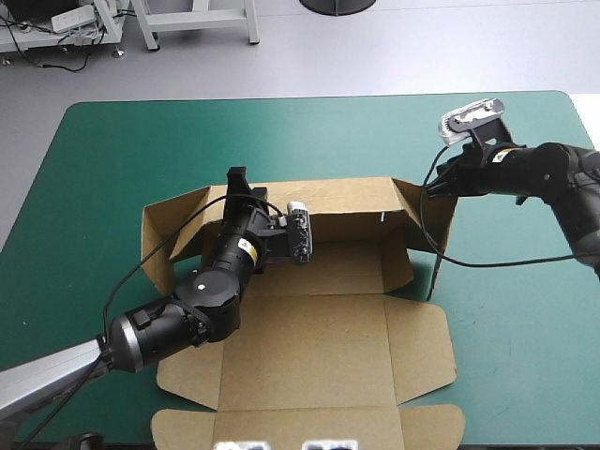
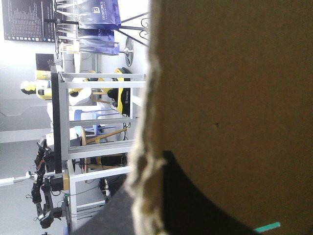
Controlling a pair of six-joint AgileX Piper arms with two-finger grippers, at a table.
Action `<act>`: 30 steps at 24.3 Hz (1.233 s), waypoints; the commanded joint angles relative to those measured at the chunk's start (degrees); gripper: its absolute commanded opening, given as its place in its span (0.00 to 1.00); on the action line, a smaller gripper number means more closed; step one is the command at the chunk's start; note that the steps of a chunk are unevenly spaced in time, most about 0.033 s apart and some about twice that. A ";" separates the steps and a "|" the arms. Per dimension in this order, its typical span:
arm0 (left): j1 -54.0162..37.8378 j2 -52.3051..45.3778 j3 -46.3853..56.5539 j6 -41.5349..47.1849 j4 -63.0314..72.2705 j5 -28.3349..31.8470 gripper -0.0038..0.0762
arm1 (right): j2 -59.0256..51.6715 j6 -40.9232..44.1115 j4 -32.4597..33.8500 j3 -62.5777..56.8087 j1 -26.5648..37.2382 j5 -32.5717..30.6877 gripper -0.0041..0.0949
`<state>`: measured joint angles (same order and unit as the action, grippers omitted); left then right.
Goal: Fold the box
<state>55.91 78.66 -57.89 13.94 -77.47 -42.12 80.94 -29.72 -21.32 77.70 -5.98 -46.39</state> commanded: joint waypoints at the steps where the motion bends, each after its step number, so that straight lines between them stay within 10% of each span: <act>1: 0.31 -1.84 -1.80 1.49 -3.27 -1.39 0.04 | 1.06 -2.18 -5.05 3.90 0.11 -4.15 0.02; 7: 0.31 -1.84 -1.80 1.91 -3.15 -1.13 0.04 | 2.86 -4.30 -6.12 4.06 0.11 -14.36 0.02; 14: 0.31 -1.75 -1.80 1.91 -2.02 -1.13 0.04 | -1.51 -19.53 -15.93 -8.65 0.22 -8.18 0.02; 18: 0.31 -1.75 -1.80 1.91 -2.42 -1.13 0.04 | -9.38 -38.67 -32.42 -24.60 2.86 4.56 0.02; 30: 0.31 -1.71 -1.80 1.91 -2.18 0.14 0.04 | -13.55 -76.81 -63.46 -38.71 3.56 5.54 0.02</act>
<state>55.91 78.82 -57.89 14.47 -76.76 -42.11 69.09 -101.75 -78.28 38.31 -2.98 -40.33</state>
